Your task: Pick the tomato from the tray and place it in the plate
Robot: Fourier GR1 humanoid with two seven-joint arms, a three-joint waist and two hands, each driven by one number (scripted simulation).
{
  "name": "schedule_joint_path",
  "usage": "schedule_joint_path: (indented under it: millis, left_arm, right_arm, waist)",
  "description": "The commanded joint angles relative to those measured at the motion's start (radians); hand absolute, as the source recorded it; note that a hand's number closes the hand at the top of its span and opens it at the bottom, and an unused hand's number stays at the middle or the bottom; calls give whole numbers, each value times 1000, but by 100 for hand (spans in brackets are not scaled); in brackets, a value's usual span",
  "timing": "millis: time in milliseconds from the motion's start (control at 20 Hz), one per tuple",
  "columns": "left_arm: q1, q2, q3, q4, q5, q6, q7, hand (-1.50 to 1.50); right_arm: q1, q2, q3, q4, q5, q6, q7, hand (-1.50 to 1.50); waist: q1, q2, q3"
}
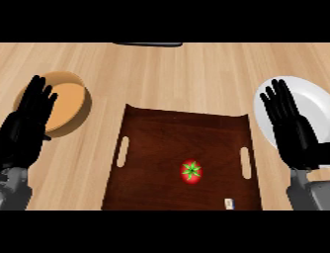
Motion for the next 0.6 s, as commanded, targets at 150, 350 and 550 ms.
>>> schedule_joint_path:
  millis: [150, 350, 550]
  left_arm:
    - [134, -10, -59, 116, -27, -26, 23, 0]
    - [173, -38, -100, 125, -10, -35, 53, 0]
    - [216, -63, -144, 155, -24, -63, 18, 0]
  right_arm:
    - [41, -72, -78, -123, 209, -299, 31, 150]
    - [189, -236, -154, 8, 439, -483, 106, 150]
    - [305, -10, -117, -169, 538, -776, 32, -150]
  waist:
    - [-74, -24, 26]
    - [-153, -15, 11]
    - [-121, -30, 24]
